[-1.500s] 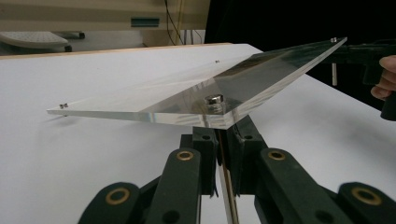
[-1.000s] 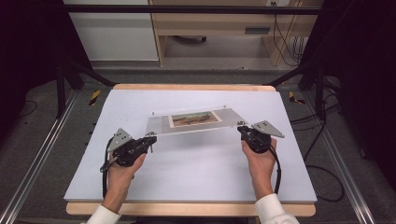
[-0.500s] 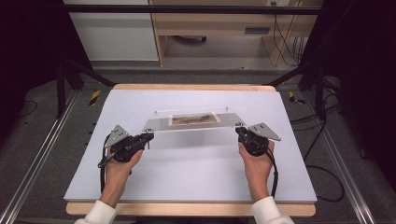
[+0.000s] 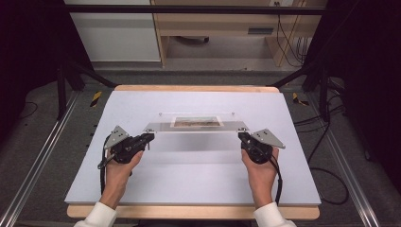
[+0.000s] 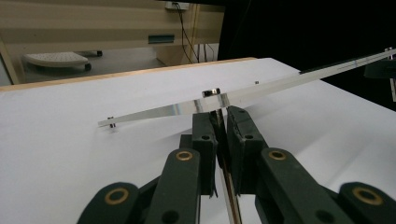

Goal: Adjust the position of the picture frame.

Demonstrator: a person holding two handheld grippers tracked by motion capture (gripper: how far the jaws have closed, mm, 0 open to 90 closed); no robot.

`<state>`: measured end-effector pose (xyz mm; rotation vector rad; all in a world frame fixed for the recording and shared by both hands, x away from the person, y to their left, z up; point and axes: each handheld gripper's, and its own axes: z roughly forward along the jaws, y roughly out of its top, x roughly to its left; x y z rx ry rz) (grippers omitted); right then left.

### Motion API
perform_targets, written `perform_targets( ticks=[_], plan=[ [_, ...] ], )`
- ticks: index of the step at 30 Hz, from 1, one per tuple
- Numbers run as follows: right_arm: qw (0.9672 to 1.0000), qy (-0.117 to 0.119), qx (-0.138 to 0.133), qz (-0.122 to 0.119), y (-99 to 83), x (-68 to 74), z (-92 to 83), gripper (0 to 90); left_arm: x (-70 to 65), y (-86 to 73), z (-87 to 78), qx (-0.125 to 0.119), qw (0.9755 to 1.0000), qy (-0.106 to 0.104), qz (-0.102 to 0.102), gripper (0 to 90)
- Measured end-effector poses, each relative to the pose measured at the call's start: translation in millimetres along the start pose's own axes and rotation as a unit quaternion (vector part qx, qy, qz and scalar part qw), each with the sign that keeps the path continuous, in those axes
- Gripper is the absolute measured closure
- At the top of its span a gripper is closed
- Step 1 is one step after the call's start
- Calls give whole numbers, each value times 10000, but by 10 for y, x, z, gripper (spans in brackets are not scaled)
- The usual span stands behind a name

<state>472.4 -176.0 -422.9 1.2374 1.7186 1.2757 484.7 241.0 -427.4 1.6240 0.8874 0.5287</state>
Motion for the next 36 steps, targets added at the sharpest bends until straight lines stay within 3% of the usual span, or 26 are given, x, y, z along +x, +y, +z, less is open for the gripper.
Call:
perform_targets(
  ticks=[6, 12, 17, 23, 30, 36],
  plan=[
    [10000, 49, 35, -21, -26, 36, 6, 819, 24, -23, -14, 29, 10000, 58, 17, 811],
    [9995, 175, 226, 112, -139, 36, -28, 827, -42, -128, -50, 347, 9993, 156, -30, 820],
    [9979, 342, 415, 367, -268, 18, -54, 839, -80, -210, -58, 628, 9977, 219, -123, 831],
    [9963, 412, 608, 451, -395, 21, -59, 848, -105, -307, -47, 930, 9951, 309, -112, 837],
    [9948, 433, 857, 355, -498, 42, -45, 849, -111, -413, -25, 1148, 9924, 398, -171, 840],
    [9936, 432, 1000, 315, -555, 45, -29, 849, -141, -471, -6, 1304, 9901, 504, -87, 840]
  ],
)
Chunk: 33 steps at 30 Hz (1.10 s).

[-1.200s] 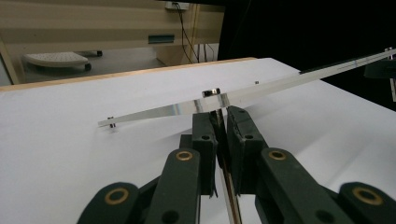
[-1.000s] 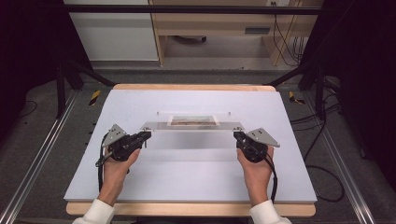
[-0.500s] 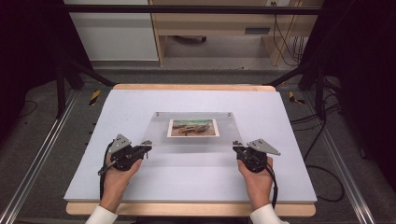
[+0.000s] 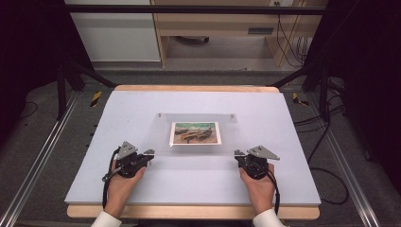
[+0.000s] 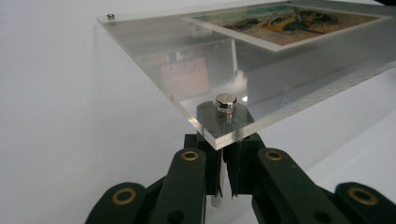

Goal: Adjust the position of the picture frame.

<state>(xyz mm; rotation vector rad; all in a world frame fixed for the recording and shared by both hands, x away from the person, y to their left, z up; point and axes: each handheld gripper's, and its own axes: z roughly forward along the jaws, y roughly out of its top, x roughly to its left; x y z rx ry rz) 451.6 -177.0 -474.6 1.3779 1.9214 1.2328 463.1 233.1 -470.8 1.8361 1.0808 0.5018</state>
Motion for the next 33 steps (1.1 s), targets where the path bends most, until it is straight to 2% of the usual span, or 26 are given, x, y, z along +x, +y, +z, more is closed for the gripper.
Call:
perform_targets(
  ticks=[9, 33],
  plan=[
    [9999, -77, 61, -47, -27, -15, 39, 847, -24, -25, 43, 98, 9999, 89, 76, 839],
    [9999, -18, 63, -80, -25, -11, 66, 843, 11, -19, 68, 34, 9999, 143, 82, 838]
  ],
)
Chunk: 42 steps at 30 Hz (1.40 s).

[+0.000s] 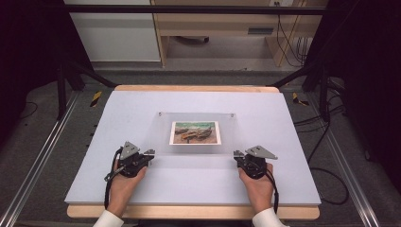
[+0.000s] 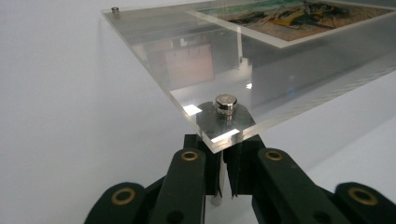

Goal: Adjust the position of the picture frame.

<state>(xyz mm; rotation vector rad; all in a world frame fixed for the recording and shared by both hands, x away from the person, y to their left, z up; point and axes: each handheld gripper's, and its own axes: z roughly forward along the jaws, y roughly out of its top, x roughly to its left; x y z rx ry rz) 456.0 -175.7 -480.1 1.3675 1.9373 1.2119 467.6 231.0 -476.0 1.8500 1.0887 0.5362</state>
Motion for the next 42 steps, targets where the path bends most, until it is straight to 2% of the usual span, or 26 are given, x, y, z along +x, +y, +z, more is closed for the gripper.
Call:
perform_targets(
  ticks=[12, 15, 17, 19, 21, 23, 25, 28, 33, 39, 42],
  plan=[
    [10000, -11, 28, 20, 9, -5, 2, 837, -3, -1, 5, 7, 10000, -20, 13, 838],
    [10000, 25, 37, 41, 8, -4, 2, 810, 2, 5, 4, 33, 10000, -54, 6, 830],
    [9999, 104, 50, 61, 9, -7, -3, 771, 2, 14, 3, 69, 9999, -76, -2, 772],
    [9996, 230, 113, 96, 17, -11, -9, 694, 16, 24, -13, 73, 9999, -75, -21, 693],
    [9996, 216, 139, 72, 28, -19, -21, 615, 42, 31, -28, 110, 9999, -50, -24, 625],
    [9993, 219, 262, 126, 48, -30, -37, 526, 73, 34, -21, 142, 9997, -159, -132, 523],
    [9992, 175, 344, 72, 49, -39, -48, 461, 91, 28, -13, 195, 9995, -176, -153, 441],
    [9993, 126, 350, 28, 47, -49, -70, 413, 99, 25, -12, 232, 9992, -259, -171, 385],
    [9995, 125, 279, -107, 67, -48, -98, 299, 87, 24, -47, 242, 9991, -355, -30, 303],
    [9989, 262, 364, -103, 80, -45, -99, 152, 77, 26, -96, 287, 9982, -516, 66, 202],
    [9987, 298, 388, -113, 81, -34, -118, 125, 39, 47, -148, 262, 9980, -546, 176, 151]
  ],
)
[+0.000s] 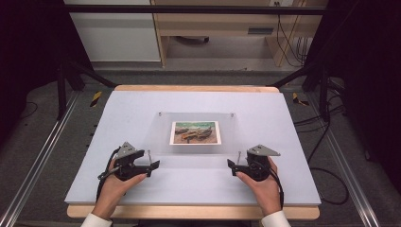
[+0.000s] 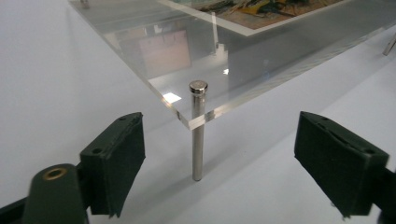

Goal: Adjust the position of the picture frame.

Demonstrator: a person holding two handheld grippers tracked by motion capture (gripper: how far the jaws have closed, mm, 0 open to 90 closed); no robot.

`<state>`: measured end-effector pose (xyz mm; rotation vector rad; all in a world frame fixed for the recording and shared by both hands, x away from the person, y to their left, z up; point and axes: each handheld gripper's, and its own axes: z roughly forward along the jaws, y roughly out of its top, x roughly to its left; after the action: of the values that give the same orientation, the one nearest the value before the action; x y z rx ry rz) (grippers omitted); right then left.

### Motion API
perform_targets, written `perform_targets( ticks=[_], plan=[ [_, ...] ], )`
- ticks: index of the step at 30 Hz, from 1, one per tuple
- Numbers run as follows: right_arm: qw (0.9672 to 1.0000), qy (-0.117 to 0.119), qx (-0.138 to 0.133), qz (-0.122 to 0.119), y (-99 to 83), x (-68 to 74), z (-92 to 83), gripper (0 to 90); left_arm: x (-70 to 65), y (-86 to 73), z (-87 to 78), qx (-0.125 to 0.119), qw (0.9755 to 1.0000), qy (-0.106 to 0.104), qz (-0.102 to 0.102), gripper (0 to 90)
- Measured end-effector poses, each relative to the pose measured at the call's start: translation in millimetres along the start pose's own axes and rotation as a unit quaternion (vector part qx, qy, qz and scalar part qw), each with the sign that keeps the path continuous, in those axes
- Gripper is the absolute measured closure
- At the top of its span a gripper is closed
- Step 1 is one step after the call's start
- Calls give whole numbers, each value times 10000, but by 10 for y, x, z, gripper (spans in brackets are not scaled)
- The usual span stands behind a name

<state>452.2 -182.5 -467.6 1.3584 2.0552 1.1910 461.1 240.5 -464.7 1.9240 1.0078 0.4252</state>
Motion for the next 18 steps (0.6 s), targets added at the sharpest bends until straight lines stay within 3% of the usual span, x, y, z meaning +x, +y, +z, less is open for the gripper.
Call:
perform_targets(
  ticks=[8, 18],
  plan=[
    [9998, 119, -135, -66, 32, 33, -68, 90, -23, 61, -139, -244, 9996, -63, -160, 77],
    [9988, -41, -496, -10, 106, -35, -188, 95, 0, 125, -225, -521, 9982, -45, -280, 75]
  ],
)
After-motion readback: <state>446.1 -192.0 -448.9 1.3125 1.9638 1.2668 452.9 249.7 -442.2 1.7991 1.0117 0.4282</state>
